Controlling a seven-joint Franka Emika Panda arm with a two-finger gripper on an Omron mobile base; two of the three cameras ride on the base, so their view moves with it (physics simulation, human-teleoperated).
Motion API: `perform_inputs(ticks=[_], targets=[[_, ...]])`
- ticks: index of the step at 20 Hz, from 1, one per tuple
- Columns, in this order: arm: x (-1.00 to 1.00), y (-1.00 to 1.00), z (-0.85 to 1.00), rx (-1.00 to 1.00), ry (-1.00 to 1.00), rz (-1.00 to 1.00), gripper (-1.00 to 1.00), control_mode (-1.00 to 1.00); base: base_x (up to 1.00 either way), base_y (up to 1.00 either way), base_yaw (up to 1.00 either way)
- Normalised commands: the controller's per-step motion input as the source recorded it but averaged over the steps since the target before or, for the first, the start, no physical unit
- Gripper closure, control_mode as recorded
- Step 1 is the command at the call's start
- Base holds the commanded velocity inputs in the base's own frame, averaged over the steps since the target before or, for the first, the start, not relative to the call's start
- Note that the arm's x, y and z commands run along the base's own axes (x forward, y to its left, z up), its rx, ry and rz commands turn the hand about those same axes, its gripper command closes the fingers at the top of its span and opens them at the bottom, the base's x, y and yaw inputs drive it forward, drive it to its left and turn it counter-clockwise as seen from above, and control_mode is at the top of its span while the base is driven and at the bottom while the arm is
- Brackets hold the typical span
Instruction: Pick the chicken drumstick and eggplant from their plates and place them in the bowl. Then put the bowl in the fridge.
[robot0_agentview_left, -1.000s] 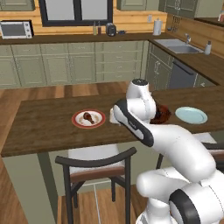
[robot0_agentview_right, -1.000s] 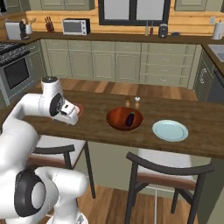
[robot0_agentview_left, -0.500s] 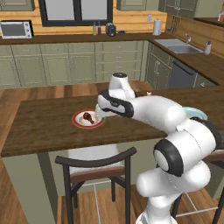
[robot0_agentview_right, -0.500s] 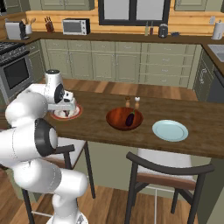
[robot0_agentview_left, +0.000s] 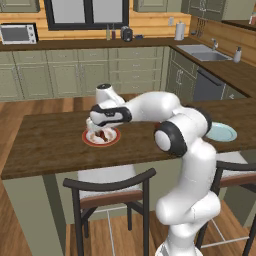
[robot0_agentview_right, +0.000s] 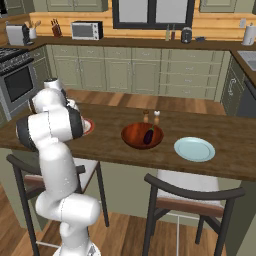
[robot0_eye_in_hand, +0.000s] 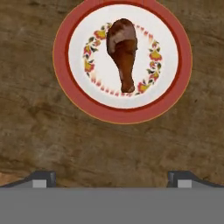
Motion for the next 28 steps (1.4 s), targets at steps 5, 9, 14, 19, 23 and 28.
perform_inputs(ticks=[5,9,14,19,23,28], targets=[[0.98,0.13,-0.06,-0.03,0.20,0.00,-1.00,-1.00,0.00,0.00,0.00],[-0.46,-0.54,-0.28,0.00,0.15,-0.03,-1.00,-1.00,0.00,0.00,0.00],[-0.61,-0.38,-0.89,0.06,-0.28,-0.10,-1.00,-1.00,0.00,0.00,0.00],[-0.29,-0.22,-0.25,0.04,-0.71,-0.05,-1.00,-1.00,0.00,0.00,0.00],[0.17,0.00,-0.10,0.00,-0.18,0.09,-1.00,-1.00,0.00,0.00,0.00],[0.43,0.00,-0.11,0.00,0.09,0.20,-1.00,-1.00,0.00,0.00,0.00]])
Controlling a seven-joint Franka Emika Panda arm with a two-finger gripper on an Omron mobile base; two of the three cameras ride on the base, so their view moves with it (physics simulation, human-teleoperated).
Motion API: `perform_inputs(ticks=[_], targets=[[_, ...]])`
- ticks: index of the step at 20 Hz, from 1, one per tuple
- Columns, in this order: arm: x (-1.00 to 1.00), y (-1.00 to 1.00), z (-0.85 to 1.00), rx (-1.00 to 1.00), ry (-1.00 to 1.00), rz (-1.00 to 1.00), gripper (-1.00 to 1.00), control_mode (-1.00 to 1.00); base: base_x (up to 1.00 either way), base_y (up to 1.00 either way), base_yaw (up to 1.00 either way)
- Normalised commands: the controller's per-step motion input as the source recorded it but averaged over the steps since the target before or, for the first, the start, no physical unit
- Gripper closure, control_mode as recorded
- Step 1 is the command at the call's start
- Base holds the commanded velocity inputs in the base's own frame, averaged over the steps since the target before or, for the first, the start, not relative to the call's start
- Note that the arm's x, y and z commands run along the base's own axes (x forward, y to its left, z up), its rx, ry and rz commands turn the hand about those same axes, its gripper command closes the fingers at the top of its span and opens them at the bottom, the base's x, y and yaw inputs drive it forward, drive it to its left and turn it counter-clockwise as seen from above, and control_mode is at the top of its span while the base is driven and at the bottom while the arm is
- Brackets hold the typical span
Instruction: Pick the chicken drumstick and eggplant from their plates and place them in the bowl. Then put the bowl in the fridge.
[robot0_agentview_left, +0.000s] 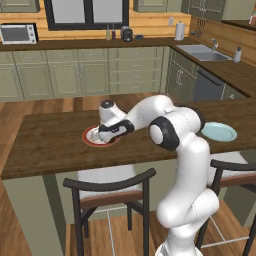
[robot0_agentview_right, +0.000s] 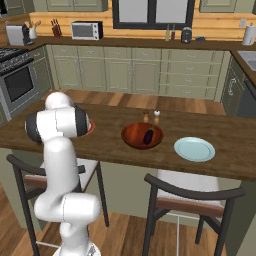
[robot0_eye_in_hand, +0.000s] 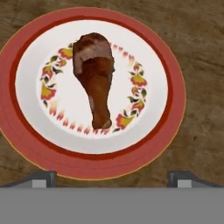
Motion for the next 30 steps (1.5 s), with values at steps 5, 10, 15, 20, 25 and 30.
perform_inputs(ticks=[5,10,15,20,25,30], targets=[[0.52,0.05,0.03,0.00,0.22,0.19,-1.00,-1.00,0.00,0.00,0.00],[0.18,0.26,-0.03,0.00,0.00,0.10,-1.00,-1.00,0.00,0.00,0.00],[0.03,0.18,-0.27,0.00,0.01,0.02,-1.00,-1.00,0.00,0.00,0.00],[0.34,0.00,-0.17,0.00,0.02,0.00,-1.00,-1.00,0.00,0.00,0.00],[0.16,0.03,-0.40,0.00,0.10,0.00,-1.00,-1.00,0.00,0.00,0.00],[0.04,0.00,-0.18,0.00,0.07,0.00,-1.00,-1.00,0.00,0.00,0.00]])
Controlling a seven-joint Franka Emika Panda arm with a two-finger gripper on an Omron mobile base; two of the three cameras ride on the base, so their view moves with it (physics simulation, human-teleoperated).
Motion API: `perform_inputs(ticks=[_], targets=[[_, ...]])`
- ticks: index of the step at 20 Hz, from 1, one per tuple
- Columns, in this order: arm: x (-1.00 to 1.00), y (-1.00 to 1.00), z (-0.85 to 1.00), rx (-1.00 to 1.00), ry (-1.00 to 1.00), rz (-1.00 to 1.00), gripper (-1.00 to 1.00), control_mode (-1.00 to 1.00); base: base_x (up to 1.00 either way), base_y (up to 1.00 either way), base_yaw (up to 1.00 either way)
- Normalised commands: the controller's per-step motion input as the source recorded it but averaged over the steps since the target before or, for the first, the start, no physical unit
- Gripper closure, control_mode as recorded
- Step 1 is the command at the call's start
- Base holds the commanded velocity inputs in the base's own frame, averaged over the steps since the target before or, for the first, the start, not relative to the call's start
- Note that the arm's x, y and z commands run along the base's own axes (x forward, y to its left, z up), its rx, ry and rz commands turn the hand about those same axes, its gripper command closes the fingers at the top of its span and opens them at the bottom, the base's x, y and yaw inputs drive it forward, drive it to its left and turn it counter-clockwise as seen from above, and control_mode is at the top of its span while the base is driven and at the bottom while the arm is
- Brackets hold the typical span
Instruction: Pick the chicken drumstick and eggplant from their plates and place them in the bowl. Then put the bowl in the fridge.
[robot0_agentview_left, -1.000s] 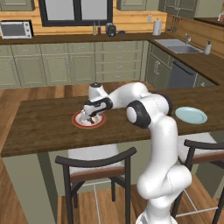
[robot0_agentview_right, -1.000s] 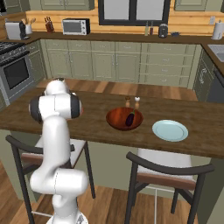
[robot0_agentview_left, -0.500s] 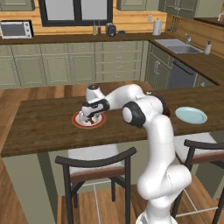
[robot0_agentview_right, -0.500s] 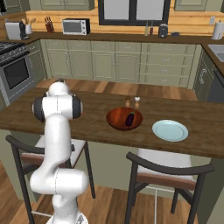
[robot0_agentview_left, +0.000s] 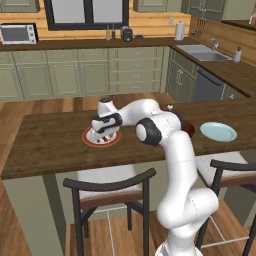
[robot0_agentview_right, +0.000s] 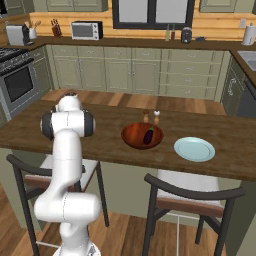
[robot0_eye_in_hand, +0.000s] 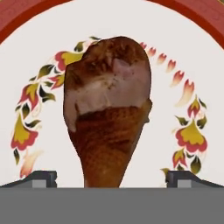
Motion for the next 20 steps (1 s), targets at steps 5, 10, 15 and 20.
perform_inputs(ticks=[5,10,15,20], targets=[[0.00,0.00,-0.18,0.00,0.05,0.00,1.00,-1.00,0.00,0.00,0.00],[-0.04,0.00,-0.09,0.00,0.00,0.00,1.00,-1.00,0.00,0.00,0.00],[-0.06,-0.01,0.07,0.00,0.00,-0.01,1.00,-1.00,0.00,0.00,0.00],[-0.56,-0.26,0.79,0.00,-0.17,-0.07,1.00,-1.00,0.00,0.00,0.00]])
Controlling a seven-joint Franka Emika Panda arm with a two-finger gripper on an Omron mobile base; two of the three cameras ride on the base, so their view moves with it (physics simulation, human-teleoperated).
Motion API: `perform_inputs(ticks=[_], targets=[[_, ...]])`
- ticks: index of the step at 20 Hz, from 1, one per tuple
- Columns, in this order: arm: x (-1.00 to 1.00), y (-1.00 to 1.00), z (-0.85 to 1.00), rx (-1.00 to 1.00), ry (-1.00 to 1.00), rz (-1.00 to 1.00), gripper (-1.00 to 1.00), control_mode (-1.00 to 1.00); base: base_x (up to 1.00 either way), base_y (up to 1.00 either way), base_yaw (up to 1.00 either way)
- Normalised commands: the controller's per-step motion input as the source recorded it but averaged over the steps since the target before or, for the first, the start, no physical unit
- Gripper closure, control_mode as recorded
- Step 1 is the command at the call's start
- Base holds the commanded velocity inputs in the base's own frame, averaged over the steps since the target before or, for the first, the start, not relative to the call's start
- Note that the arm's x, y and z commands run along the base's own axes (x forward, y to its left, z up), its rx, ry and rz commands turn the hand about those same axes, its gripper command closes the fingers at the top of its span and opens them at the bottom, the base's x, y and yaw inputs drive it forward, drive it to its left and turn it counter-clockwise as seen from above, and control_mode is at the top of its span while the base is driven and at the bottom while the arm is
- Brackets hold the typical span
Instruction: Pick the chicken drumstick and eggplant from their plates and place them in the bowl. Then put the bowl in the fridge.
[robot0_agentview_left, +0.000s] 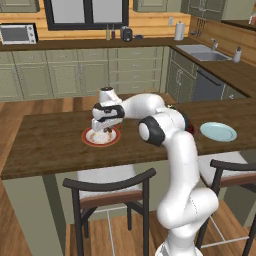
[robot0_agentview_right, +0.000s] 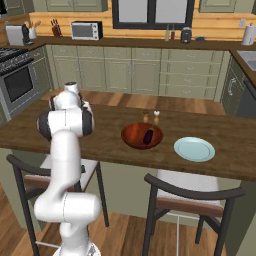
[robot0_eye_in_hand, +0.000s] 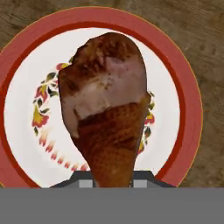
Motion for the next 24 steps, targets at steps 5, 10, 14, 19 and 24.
perform_inputs(ticks=[5,10,14,19,24], targets=[[-0.99,-0.53,0.99,0.00,-0.17,-0.10,1.00,-1.00,0.00,0.00,0.00],[-0.98,-0.91,0.87,0.01,-0.09,-0.14,1.00,-1.00,0.00,0.00,0.00],[-0.77,-1.00,0.79,0.01,0.00,-0.26,1.00,-1.00,0.00,0.00,0.00],[-0.46,-1.00,0.25,0.06,0.02,-0.33,1.00,-1.00,0.00,0.00,0.00],[0.16,-1.00,-0.18,0.10,0.02,-0.26,1.00,-1.00,0.00,0.00,0.00]])
